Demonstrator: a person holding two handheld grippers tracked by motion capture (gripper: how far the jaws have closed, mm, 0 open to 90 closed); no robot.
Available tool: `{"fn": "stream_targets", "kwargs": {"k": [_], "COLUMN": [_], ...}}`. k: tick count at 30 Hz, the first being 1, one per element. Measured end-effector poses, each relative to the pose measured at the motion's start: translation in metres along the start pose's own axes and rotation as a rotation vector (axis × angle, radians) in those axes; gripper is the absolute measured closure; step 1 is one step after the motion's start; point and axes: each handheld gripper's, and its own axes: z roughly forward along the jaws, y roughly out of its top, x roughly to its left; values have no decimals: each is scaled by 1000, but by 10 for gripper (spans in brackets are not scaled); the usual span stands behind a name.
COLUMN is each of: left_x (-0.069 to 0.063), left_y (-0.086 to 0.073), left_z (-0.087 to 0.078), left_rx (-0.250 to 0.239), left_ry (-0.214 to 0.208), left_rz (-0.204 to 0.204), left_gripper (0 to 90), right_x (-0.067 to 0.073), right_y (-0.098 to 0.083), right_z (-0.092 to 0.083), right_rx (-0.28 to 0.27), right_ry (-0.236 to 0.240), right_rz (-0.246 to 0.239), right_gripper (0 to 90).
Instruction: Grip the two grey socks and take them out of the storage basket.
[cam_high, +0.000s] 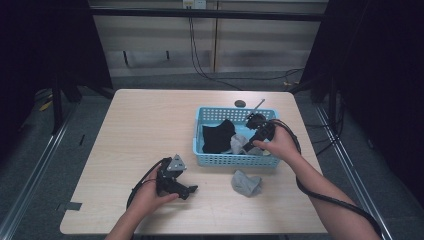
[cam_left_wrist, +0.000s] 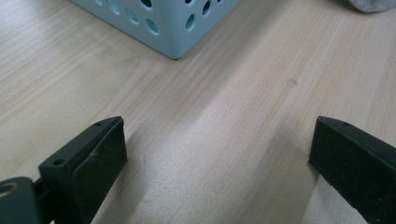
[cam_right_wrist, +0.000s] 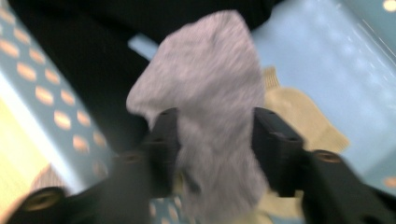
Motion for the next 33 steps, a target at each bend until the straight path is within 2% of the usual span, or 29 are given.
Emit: {"fn": "stream_targets", "kwargs": {"k": [2,3,7,9,13,16,20,22,33], "left_x": [0,0,0,0,0,0,0,0,0], "left_y": [0,0,0,0,0,0,0,0,0], "left_z": [0,0,0,0,0,0,0,1,1], "left_rx": [0,0,0,-4,-1,0,-7,-9,-10], "left_ry": [0,0,0,-1,0,0,-1,1,0], "left_rz": [0,0,0,-1,0,-1,-8,-6,-3], "left_gripper": [35,35,35,35,35,35,35,35,35], "right_x": [1,2,3,4,6,6,5,5,4], "right_y": [4,6,9,8,7,9,10,11,16], "right_z": [4,7,21,27,27,19,6,-1,-35], "right_rx": [-19,-10,14,31,47,53,54,55,44], "right_ry": [14,13,7,31,44,48,50,48,47], "right_rz": [3,13,20,21,-14,-38,-49,-66,-82], "right_gripper": [382,347,320,419,722,821,860,864,867]}}
